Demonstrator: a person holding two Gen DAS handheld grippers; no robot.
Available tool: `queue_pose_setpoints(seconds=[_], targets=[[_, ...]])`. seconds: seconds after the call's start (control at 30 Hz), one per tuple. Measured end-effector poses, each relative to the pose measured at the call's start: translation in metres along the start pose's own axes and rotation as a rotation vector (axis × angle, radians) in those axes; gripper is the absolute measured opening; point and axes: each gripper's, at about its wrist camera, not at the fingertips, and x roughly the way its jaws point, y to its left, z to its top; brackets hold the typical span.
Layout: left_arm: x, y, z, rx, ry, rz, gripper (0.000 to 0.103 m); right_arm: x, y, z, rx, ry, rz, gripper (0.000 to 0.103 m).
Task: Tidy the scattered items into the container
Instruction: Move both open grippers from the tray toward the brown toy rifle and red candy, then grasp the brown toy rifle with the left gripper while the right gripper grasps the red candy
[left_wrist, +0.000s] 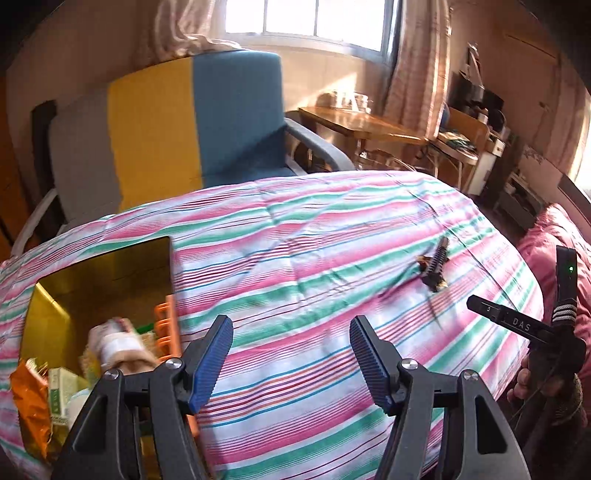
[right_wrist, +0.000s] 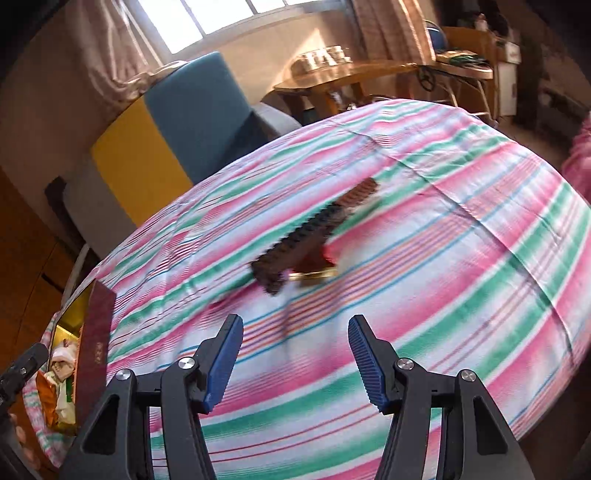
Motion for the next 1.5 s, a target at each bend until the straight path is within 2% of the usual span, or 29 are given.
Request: queue_pose_setpoints(seconds=[0.17,0.3,0.43,0.6,0.67,0.8,0.83,1.03,1.2,1.4,1.5], targets=[[0.038,-0.068,0.022,0.146,0.061,-0.1,0.067,0.0,-0.046,0.0,0.082,-0.003,-0.049,0.06],[0.069,-0.106,0.035,0.238,0.101,-0.157,0.067,-0.002,-0.063,0.004,0.092,-0.013,-0.071,0.062],[0.101,-0.141,0.048,0.322,0.143,-0.21,0.067,-0.005,-0.072,0.01,0.087,-0.029,-0.078,0.067],[0.132,-0.159,0.056,0.367,0.199,-0.262,0.067,-0.006,-0.073,0.015,0.07,-0.037,-0.078,0.068],[0.144,-0.162,0.058,0.369,0.226,-0.273,0.064,-0.006,-0.073,0.017,0.065,-0.039,-0.078,0.07],[0.161,-0.158,0.056,0.328,0.267,-0.284,0.031,0.003,-0.076,0.018,0.066,-0.026,-0.086,0.071],[0.159,-0.154,0.054,0.309,0.261,-0.293,0.029,0.006,-0.076,0.019,0.066,-0.022,-0.087,0.071],[0.131,-0.117,0.043,0.156,0.216,-0.329,0.025,0.017,-0.066,0.027,0.008,-0.017,-0.077,0.072],[0.108,-0.089,0.023,0.071,0.182,-0.297,0.024,0.035,-0.036,0.04,-0.088,-0.011,-0.03,0.072],[0.097,-0.051,-0.005,-0.023,0.195,-0.263,0.024,0.061,0.011,0.052,-0.271,0.011,-0.002,0.07],[0.098,-0.035,-0.018,-0.067,0.213,-0.244,0.024,0.077,0.028,0.052,-0.39,0.052,-0.027,0.068]])
